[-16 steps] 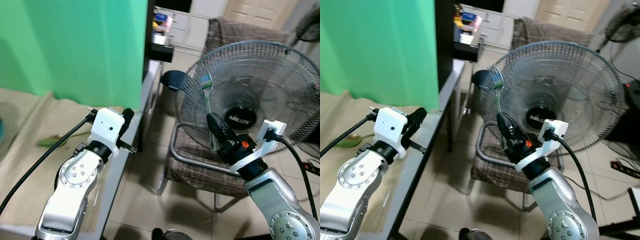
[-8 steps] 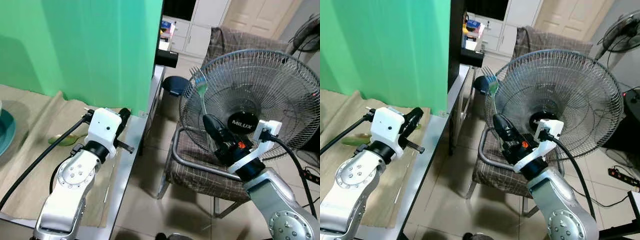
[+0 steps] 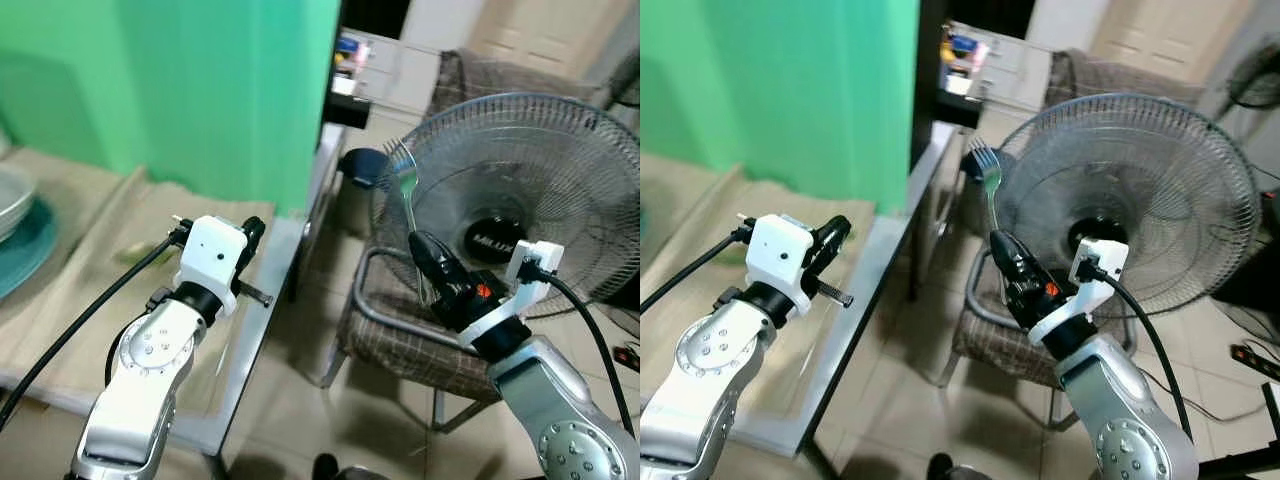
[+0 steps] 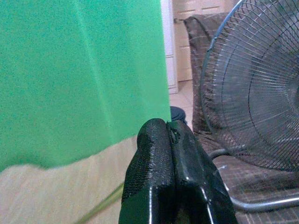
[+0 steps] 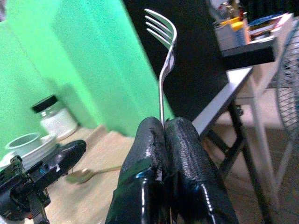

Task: Setting the table

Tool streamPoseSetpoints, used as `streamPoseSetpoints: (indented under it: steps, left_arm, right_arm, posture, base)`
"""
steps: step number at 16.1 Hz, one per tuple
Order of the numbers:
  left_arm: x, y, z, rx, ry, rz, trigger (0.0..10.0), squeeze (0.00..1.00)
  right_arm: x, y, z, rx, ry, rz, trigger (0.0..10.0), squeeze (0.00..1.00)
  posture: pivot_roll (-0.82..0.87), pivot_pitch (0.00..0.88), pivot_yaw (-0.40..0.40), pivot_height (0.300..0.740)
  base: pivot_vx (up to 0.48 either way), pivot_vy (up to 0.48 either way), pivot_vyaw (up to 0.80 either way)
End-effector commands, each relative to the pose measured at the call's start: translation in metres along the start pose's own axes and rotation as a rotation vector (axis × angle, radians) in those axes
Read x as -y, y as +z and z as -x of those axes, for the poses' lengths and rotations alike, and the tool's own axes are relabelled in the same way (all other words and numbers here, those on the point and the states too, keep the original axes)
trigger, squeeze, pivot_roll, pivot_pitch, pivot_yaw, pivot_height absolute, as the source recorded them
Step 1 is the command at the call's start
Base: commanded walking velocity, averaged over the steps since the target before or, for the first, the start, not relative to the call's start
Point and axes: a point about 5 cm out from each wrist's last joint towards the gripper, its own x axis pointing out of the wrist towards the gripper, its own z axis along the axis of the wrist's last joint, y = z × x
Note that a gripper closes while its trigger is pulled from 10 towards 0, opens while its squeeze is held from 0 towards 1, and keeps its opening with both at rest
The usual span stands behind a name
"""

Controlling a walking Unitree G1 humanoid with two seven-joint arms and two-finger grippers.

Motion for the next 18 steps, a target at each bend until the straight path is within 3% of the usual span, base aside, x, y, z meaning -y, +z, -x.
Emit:
streamPoseSetpoints:
  steps: [1, 5, 18]
  left_arm:
    - [0.004, 0.0, -0.002, -0.001, -0.018, -0.002, 10.0, 0.0]
    - [0.004, 0.0, -0.004, -0.007, -0.018, -0.013, 10.0, 0.0]
    - [-0.002, 0.0, -0.005, -0.005, 0.011, -0.022, 10.0, 0.0]
  right_arm:
    - [0.004, 0.002, 0.001, 0.005, -0.025, 0.012, 10.0, 0.0]
    - [0.006, 0.002, 0.001, -0.001, -0.037, 0.021, 10.0, 0.0]
    - [0.007, 0.019, -0.005, 0.094, -0.09, 0.038, 10.0, 0.0]
  posture:
    - [0.09, 0.0, -0.098, 0.74]
    - [0.09, 0.0, -0.098, 0.74]
    - [0.08, 0.0, -0.102, 0.74]
  base:
    - [-0.3, 0.0, 0.0]
    - [0.0, 0.0, 0.0]
    - [0.0, 0.0, -0.8]
